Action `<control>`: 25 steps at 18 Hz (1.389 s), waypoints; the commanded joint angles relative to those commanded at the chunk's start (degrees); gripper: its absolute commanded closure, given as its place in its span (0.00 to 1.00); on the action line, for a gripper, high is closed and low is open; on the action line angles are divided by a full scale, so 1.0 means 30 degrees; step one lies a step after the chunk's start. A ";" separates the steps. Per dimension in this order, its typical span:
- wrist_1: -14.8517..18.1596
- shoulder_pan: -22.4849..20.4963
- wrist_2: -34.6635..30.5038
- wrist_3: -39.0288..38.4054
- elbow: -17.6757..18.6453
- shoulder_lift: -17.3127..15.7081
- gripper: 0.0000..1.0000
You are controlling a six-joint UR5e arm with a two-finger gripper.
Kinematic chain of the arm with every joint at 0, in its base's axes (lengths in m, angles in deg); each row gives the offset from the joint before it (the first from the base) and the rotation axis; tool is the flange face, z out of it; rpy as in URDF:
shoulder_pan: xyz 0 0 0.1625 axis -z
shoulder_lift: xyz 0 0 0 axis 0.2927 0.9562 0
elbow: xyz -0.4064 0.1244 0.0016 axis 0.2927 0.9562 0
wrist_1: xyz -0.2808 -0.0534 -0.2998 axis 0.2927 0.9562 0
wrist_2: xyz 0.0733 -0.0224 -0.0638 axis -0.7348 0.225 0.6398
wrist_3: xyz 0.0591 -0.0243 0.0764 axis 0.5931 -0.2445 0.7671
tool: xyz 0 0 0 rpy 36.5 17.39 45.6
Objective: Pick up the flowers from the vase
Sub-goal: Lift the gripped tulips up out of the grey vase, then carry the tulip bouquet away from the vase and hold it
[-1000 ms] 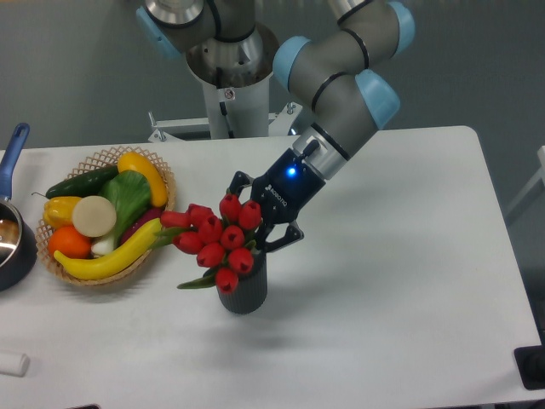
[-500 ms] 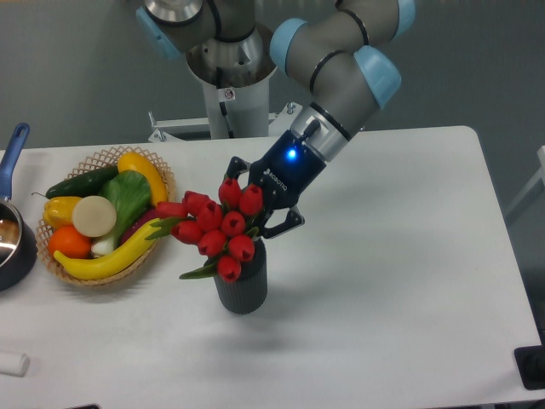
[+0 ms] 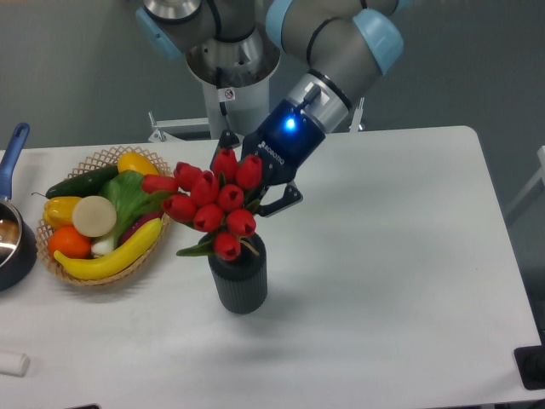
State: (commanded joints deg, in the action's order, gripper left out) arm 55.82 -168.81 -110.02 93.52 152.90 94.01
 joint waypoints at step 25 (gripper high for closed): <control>-0.1403 -0.3837 0.0938 -0.2113 -0.3282 0.2134 0.55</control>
State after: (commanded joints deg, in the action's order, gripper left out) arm 51.61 -180.32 -107.21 87.18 143.05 100.41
